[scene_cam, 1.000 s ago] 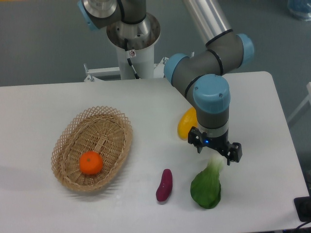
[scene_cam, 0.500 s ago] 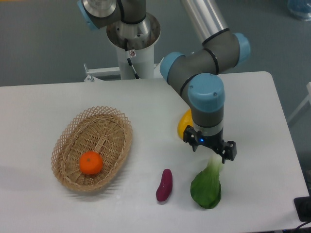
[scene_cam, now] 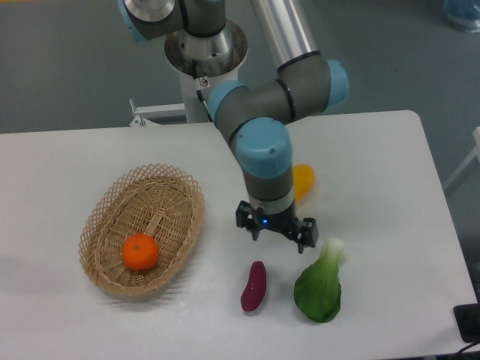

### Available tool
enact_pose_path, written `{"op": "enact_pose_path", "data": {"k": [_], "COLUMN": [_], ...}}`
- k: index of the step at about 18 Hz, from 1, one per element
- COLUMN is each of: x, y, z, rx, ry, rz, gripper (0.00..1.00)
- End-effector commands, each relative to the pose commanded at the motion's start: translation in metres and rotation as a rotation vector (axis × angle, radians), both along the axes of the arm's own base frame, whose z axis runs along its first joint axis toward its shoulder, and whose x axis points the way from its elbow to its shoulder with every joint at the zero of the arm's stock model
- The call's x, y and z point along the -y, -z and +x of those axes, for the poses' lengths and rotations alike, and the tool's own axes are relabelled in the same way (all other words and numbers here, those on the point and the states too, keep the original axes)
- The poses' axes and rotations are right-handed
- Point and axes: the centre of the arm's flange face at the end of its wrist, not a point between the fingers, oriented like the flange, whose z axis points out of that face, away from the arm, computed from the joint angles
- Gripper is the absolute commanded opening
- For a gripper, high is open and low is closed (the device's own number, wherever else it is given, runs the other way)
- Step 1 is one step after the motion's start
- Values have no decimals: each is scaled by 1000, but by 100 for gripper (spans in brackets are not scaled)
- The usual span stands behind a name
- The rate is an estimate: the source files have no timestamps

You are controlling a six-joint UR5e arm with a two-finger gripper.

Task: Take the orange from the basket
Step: 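Move the gripper over the wicker basket above the orange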

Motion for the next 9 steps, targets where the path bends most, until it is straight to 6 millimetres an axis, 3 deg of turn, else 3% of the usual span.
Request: {"op": "enact_pose_path", "data": {"k": [9], "x": [-37], "y": [-3], "z": [73], "rx": [46], "ry": [-78], "rz": [60], "gripper": [100]}}
